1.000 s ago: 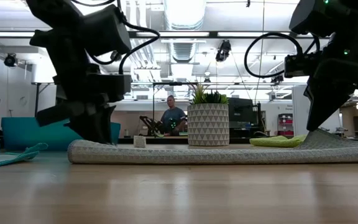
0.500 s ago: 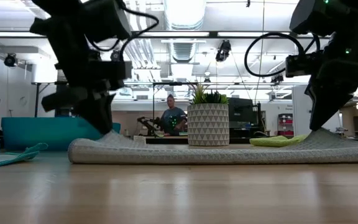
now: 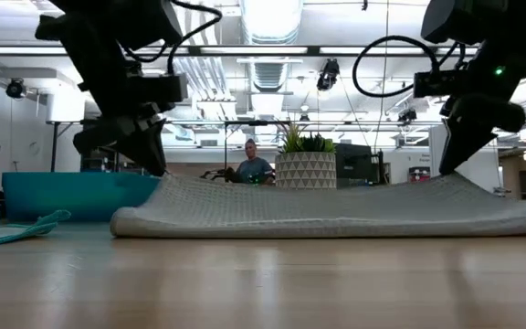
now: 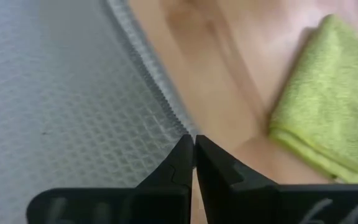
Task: Fold microfiber towels
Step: Fold the gray towel
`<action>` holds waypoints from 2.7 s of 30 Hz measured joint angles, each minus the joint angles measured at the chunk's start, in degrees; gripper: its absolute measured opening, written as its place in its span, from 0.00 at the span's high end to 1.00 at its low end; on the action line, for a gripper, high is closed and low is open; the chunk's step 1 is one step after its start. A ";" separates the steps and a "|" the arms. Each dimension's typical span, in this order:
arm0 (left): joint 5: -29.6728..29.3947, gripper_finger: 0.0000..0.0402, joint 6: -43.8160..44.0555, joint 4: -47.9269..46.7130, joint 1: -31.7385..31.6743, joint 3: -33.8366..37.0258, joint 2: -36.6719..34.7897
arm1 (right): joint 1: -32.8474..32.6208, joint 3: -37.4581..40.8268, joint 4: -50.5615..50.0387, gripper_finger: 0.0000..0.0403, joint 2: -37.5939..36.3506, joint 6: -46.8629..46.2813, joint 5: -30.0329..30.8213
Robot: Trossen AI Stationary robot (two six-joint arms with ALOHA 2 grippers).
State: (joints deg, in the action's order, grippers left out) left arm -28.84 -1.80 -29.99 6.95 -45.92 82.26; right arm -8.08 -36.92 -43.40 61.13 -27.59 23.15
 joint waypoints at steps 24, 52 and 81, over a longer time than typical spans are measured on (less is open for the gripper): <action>-0.20 0.97 1.42 1.52 -0.99 0.00 6.86 | 1.85 0.40 2.30 0.88 5.04 0.56 2.66; 7.17 0.73 5.99 5.52 4.39 -8.69 4.91 | -3.35 -1.30 -0.76 0.65 -0.67 -31.61 -11.60; 7.28 0.73 13.68 35.87 11.75 3.82 5.03 | -6.55 26.64 50.51 0.33 -1.12 -42.39 -13.94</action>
State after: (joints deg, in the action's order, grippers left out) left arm -21.56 11.88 5.88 18.70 -42.10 87.29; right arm -14.63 -10.28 7.11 60.01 -69.98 9.21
